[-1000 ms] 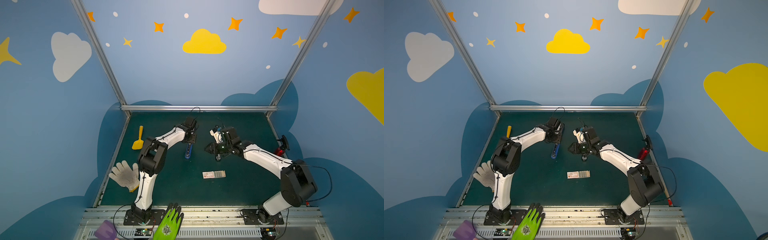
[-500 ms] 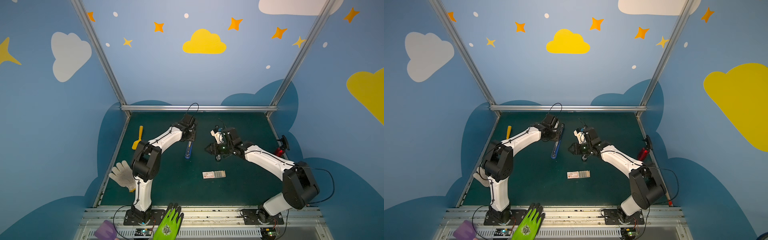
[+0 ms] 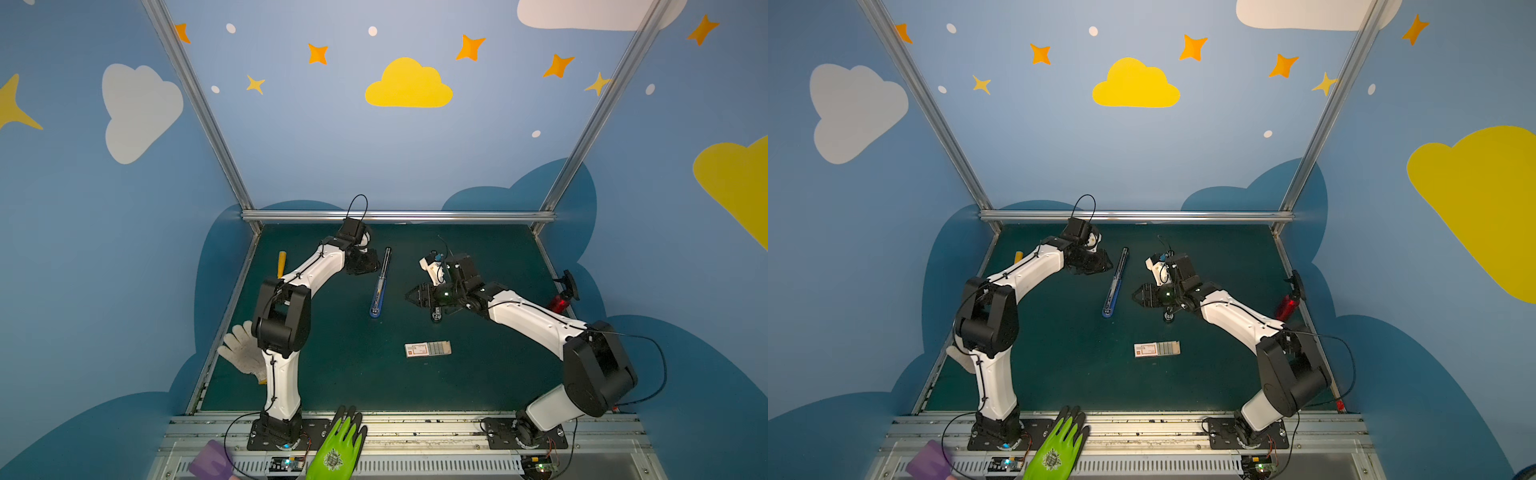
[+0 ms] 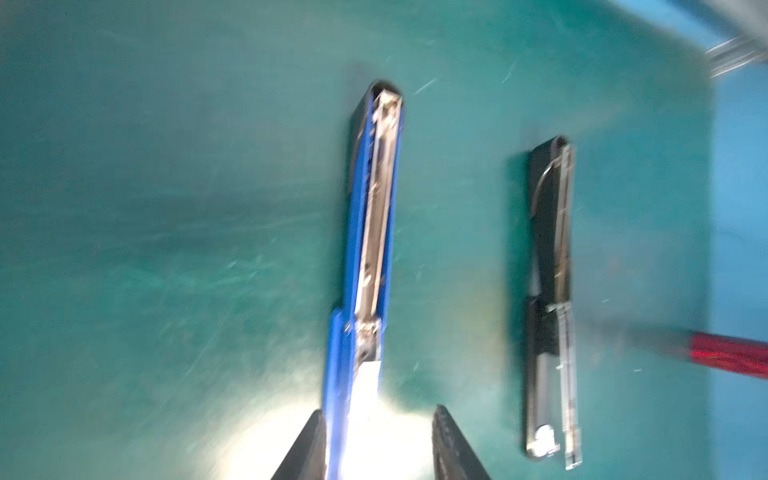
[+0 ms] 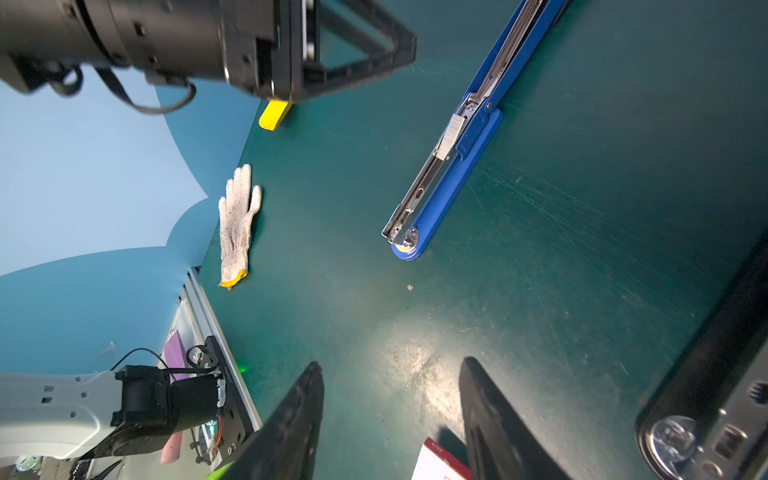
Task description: Load the staples into the stapler
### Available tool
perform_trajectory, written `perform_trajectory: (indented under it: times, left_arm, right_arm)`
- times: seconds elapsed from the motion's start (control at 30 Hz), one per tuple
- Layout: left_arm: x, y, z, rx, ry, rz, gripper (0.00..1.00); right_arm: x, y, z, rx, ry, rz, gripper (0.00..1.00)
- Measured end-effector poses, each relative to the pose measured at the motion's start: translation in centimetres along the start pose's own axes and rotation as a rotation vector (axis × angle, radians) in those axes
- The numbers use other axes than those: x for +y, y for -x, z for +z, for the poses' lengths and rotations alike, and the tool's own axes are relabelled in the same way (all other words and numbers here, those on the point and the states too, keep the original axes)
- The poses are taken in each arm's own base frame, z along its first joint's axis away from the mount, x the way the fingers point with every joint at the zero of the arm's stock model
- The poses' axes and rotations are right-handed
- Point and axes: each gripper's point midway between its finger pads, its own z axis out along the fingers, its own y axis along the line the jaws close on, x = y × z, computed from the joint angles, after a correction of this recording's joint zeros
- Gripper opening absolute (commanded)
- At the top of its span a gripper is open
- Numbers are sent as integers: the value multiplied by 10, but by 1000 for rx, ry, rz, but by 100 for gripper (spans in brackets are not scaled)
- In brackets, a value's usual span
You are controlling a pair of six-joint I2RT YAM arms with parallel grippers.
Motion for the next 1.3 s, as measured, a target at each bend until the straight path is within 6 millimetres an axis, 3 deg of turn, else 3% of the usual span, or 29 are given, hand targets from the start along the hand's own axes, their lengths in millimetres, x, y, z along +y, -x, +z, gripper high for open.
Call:
perform_trajectory:
  times: [0.4,0.73,1.3]
  left_arm:
    - [12,-5,39,130,-7,-107,46]
    - [30,-25,64,215,36,-146,42]
    - [31,-35,59,204,25,-156,39]
  right_arm:
    - [-5,-3,13,23,-1,2,58]
    - [-4,-2,14,18,1,0,57]
    - [-6,-3,16,25,1,4,56]
